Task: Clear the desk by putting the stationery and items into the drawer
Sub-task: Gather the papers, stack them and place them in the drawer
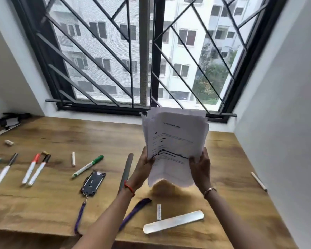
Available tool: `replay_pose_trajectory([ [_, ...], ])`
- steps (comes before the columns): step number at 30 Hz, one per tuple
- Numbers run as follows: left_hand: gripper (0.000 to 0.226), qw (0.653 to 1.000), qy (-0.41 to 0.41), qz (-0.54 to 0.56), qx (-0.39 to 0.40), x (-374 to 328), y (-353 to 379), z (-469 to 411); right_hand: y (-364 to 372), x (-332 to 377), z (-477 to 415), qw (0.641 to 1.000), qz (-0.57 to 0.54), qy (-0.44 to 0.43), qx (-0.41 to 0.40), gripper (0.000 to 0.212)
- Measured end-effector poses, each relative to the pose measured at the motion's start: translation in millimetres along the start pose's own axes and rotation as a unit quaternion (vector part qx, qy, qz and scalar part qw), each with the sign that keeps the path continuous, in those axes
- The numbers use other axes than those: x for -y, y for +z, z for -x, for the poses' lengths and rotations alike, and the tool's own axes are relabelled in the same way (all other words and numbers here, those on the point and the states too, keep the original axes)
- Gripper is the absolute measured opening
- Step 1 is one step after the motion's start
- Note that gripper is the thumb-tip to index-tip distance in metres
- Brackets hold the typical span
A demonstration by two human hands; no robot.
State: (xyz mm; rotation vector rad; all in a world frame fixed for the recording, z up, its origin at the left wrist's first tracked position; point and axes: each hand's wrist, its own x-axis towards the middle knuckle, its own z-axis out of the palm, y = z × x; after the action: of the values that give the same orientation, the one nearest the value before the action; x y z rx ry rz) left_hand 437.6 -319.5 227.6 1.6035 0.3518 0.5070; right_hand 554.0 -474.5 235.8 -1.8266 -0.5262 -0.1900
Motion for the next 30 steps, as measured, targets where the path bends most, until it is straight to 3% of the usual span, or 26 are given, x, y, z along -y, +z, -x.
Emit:
replay_pose_trajectory([
  [8, 0.064, 0.999, -0.035, -0.026, 0.007, 37, 29, 16, -11, -41, 40, 0.999, 0.02, 0.021, 0.029, 0.038],
  [13, 0.06, 0.999, -0.04, -0.025, 0.013, 29, 23, 10, -8, -31, 34, 0.999, 0.042, 0.012, 0.011, 0.028],
  [16, 0.045, 0.999, -0.024, -0.027, 0.016, 14, 15, 8, -9, -18, 22, 0.999, 0.047, -0.013, 0.013, 0.02],
  [18, 0.037, 0.999, -0.027, -0.029, 0.012, 3, 6, 4, -10, -9, 12, 0.999, 0.029, -0.014, 0.02, 0.025],
  [20, 0.043, 0.999, -0.02, -0.045, -0.005, -6, -6, -1, -10, 0, 3, 1.0, -0.006, -0.003, 0.025, 0.037],
  [25, 0.059, 0.992, -0.019, -0.123, -0.03, -25, -32, 4, 1, 13, 1, 0.993, -0.034, 0.035, 0.111, 0.057],
  [30, 0.064, 0.984, -0.051, -0.17, -0.034, -21, -61, 32, 26, 16, 21, 0.985, 0.03, 0.06, 0.162, 0.043],
])
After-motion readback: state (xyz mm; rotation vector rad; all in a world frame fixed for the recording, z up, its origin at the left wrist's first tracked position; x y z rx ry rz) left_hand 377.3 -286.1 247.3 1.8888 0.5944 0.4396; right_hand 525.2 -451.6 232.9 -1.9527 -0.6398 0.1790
